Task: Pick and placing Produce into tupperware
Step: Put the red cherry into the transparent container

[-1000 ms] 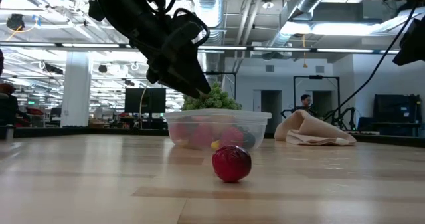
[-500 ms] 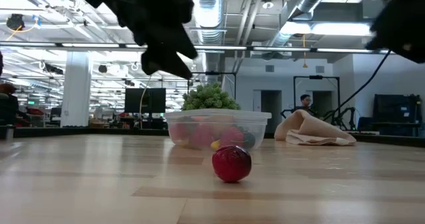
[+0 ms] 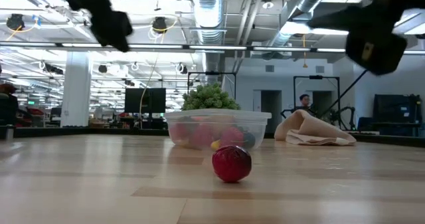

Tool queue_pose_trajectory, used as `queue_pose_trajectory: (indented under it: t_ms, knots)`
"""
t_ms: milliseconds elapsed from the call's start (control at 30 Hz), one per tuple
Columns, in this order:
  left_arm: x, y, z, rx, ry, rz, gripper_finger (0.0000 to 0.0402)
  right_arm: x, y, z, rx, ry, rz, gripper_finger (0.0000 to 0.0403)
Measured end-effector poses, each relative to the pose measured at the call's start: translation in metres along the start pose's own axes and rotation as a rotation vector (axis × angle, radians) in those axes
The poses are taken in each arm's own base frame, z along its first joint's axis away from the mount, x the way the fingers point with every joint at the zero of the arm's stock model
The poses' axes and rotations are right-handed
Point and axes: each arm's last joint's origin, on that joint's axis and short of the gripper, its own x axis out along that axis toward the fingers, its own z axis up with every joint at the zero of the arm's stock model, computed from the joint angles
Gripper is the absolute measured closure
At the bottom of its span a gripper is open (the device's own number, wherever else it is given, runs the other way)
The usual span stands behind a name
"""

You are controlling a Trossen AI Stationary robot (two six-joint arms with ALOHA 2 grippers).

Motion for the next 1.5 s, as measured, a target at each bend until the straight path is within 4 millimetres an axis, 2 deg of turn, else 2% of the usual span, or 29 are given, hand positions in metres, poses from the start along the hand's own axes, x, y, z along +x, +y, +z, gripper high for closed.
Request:
queue_pose_trajectory:
  t_ms: [267, 467, 600, 700, 800, 1033, 1333, 1500]
  knots:
    - [-0.038, -0.013, -0.027, 0.085, 0.001, 0.144, 0.0161, 0.058, 0.011, -0.025, 0.046, 0.04, -0.02, 0.0162]
    - [-0.06, -0.012, -0.039, 0.088, -0.002, 0.172, 0.0161, 0.092, 0.028, -0.04, -0.022, 0.079, -0.069, 0.0156]
    - [-0.069, -0.013, -0.045, 0.077, -0.003, 0.168, 0.0161, 0.104, 0.039, -0.047, -0.088, 0.159, -0.141, 0.0156]
    - [-0.073, -0.015, -0.048, 0.074, -0.011, 0.163, 0.0161, 0.11, 0.042, -0.049, -0.152, 0.218, -0.226, 0.0157]
    - [-0.073, -0.018, -0.051, 0.08, -0.007, 0.169, 0.0161, 0.113, 0.048, -0.042, -0.188, 0.247, -0.284, 0.0157]
    - [-0.075, -0.024, -0.056, 0.075, -0.035, 0.184, 0.0161, 0.114, 0.048, -0.039, -0.225, 0.265, -0.309, 0.0157]
    - [-0.079, -0.033, -0.065, 0.066, -0.069, 0.194, 0.0161, 0.111, 0.044, -0.041, -0.277, 0.316, -0.336, 0.0157]
    - [-0.081, -0.036, -0.069, 0.053, -0.085, 0.206, 0.0161, 0.12, 0.033, -0.051, -0.283, 0.36, -0.342, 0.0157]
